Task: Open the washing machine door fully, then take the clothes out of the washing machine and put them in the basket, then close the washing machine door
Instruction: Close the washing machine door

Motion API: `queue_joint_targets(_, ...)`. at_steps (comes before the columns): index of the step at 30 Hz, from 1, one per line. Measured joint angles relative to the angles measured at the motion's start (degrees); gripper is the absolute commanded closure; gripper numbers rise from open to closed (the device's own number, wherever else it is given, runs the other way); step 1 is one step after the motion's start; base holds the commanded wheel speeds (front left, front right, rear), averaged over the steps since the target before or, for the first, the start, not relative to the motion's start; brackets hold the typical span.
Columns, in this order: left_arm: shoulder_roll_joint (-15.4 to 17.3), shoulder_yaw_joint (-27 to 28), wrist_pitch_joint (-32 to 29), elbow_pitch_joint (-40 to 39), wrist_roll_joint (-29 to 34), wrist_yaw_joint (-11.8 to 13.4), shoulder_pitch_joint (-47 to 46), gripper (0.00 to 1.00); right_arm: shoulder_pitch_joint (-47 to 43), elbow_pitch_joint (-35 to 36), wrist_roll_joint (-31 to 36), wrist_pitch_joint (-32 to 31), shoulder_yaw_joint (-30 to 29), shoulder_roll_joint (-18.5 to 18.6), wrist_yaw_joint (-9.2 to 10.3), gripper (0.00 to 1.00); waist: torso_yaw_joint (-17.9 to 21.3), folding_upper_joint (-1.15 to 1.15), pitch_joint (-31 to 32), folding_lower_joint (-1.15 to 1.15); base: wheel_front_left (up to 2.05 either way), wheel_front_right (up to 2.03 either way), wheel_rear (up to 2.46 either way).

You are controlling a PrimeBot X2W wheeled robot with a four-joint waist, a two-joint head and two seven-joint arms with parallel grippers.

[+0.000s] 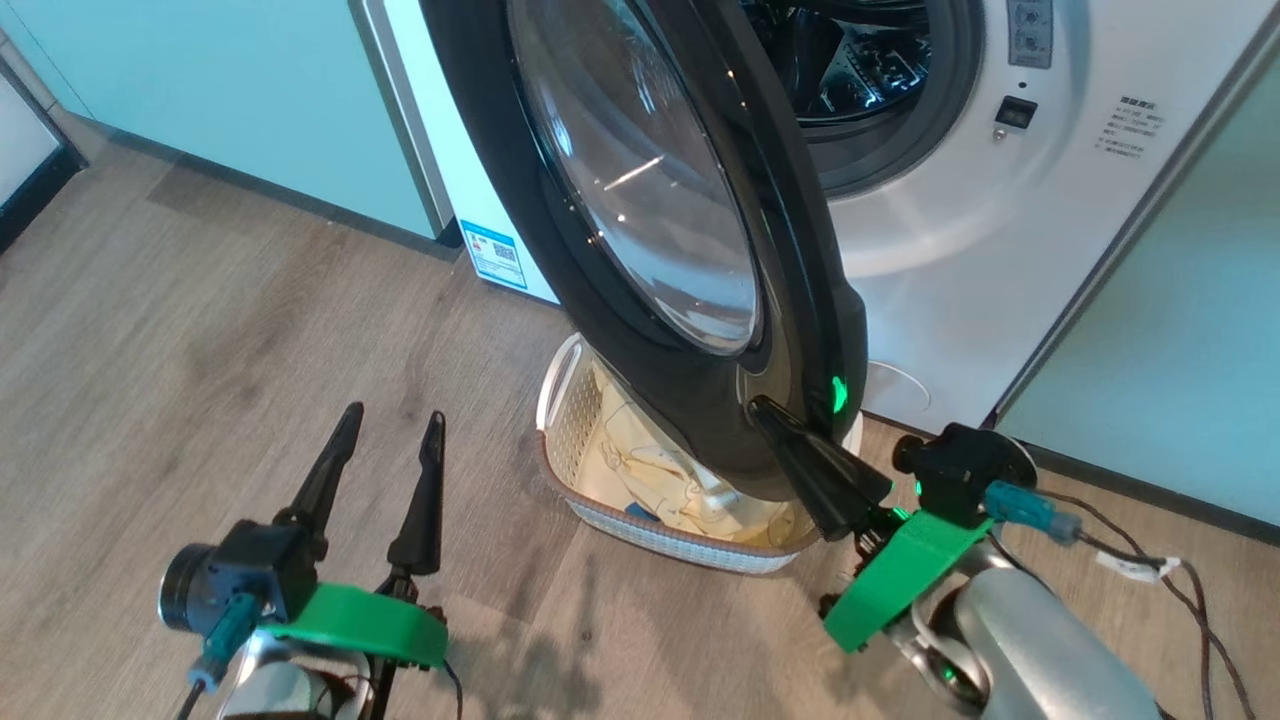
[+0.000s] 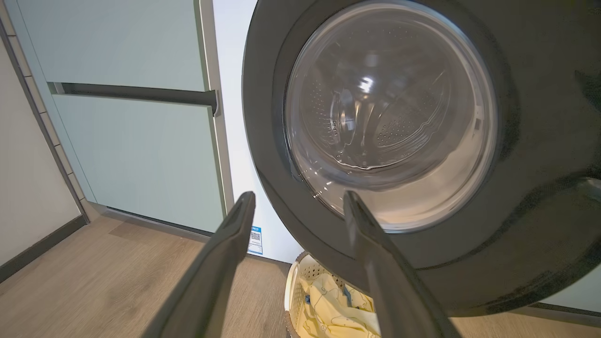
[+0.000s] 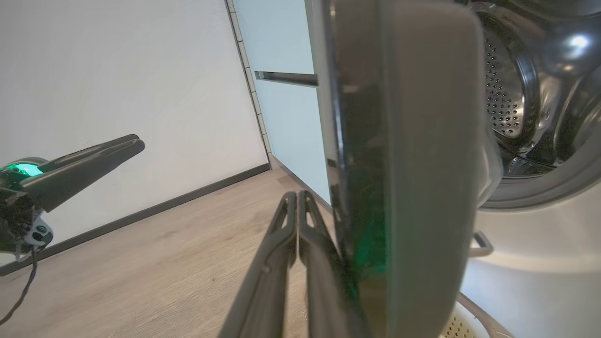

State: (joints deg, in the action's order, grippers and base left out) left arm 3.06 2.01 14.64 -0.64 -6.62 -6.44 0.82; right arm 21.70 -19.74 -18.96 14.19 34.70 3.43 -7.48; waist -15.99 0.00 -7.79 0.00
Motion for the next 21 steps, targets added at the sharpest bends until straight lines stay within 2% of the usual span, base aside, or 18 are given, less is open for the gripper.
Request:
queue_joint_targets(11, -0.2, -0.1, 0.0, -0.3, 0.5, 0.0, -0.9, 0.0, 0.4, -1.6, 3.0, 0.0, -6.4, 0.0, 0.0, 1.0, 0.3, 0.0, -0.7, 0.0, 0.0, 0.0, 0.0)
queue_joint_targets(21, -0.3, -0.3, 0.0, -0.6, 0.5, 0.0, -1.8, 0.0, 5.7, -4.6, 6.0, 0.0, -12.0, 0.6, 0.0, 1.0, -0.3, 0.0, -3.1, 0.0, 0.0, 0.0, 0.0)
